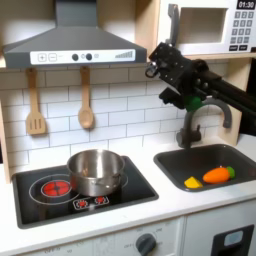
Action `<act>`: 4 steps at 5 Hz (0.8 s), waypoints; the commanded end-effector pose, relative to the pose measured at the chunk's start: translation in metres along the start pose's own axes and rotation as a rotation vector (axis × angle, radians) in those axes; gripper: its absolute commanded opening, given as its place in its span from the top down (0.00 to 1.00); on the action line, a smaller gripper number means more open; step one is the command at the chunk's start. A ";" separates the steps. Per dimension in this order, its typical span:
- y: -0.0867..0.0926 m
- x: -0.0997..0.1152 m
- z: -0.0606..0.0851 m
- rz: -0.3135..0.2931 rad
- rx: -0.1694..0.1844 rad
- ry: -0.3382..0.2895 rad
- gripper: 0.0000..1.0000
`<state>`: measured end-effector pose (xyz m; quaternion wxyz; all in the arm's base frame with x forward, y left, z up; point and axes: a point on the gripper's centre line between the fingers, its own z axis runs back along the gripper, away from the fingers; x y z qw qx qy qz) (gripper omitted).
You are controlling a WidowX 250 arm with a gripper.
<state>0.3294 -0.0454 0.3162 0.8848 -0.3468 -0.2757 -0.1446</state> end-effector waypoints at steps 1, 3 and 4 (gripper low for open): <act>-0.008 -0.015 -0.017 0.063 -0.136 0.053 1.00; -0.002 -0.031 -0.031 0.100 -0.142 0.132 1.00; 0.003 -0.037 -0.041 0.093 -0.089 0.181 1.00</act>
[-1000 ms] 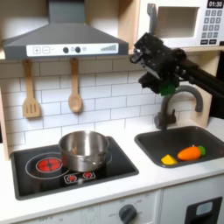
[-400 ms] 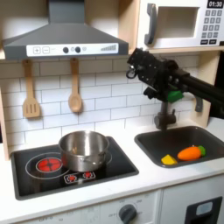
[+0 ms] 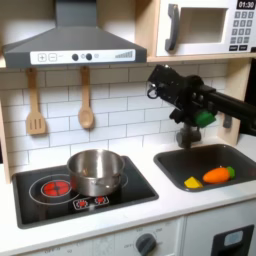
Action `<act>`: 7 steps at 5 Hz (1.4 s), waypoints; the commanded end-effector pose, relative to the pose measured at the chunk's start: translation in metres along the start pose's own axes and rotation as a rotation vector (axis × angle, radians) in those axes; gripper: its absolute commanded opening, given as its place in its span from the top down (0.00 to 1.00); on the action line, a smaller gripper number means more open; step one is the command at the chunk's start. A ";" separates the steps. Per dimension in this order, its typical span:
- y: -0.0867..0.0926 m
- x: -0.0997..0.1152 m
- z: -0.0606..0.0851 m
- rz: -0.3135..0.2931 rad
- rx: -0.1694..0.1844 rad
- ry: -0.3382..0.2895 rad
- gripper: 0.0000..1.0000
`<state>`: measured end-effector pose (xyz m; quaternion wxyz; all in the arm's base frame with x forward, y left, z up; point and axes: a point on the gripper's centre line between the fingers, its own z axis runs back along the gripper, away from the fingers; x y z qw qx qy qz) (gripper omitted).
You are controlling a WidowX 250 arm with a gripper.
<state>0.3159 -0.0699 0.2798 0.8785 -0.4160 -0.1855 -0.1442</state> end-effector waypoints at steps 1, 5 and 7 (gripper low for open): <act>0.024 -0.011 -0.008 -0.001 0.152 0.085 1.00; 0.066 -0.026 -0.008 -0.118 0.657 0.291 1.00; 0.091 -0.030 0.001 -0.180 0.957 0.373 1.00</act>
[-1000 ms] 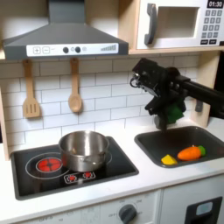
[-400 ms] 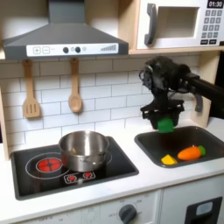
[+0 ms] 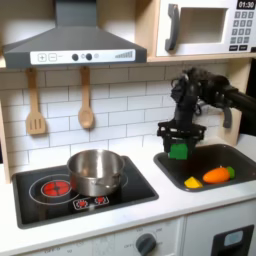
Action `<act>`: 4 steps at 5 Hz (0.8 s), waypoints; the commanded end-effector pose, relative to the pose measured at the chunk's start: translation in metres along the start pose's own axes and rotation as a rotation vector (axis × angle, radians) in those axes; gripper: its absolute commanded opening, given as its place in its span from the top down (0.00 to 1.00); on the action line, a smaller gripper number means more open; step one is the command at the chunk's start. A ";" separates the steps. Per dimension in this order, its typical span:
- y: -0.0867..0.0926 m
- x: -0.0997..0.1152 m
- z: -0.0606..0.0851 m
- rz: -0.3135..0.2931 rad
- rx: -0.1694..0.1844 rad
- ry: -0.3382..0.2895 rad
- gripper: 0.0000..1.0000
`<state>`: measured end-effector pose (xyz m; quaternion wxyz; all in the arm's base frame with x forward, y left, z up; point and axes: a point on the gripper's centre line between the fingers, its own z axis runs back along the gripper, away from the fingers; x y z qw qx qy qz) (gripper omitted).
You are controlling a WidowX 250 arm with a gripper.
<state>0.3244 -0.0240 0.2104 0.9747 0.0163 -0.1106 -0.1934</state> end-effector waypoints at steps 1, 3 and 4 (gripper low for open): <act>0.025 -0.005 -0.008 -0.012 0.233 0.050 1.00; 0.042 -0.005 0.000 0.035 0.341 0.038 1.00; 0.061 -0.002 0.012 0.083 0.397 0.031 1.00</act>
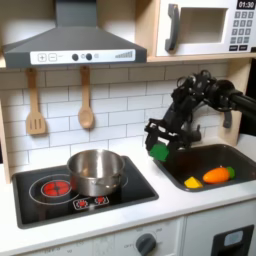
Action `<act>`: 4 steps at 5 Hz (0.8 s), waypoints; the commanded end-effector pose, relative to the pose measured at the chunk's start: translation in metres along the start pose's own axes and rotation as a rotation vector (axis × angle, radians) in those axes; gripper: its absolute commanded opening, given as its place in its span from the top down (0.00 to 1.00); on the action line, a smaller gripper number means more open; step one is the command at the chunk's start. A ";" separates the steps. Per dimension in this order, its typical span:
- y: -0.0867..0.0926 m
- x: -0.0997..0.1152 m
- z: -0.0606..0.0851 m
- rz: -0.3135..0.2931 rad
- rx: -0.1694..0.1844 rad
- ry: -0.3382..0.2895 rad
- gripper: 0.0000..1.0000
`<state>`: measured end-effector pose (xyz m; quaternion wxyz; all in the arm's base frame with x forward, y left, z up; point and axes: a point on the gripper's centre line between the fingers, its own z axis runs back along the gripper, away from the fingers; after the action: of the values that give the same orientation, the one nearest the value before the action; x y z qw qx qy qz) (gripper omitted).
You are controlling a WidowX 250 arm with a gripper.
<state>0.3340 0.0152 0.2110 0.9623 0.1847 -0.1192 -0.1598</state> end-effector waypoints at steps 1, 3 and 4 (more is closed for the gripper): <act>0.032 0.010 0.002 0.096 0.054 0.002 1.00; 0.044 0.002 0.032 0.297 -0.303 0.109 1.00; 0.048 0.003 0.038 0.316 -0.370 0.143 1.00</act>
<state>0.3395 0.0454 0.2641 0.9989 -0.0049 -0.0458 -0.0130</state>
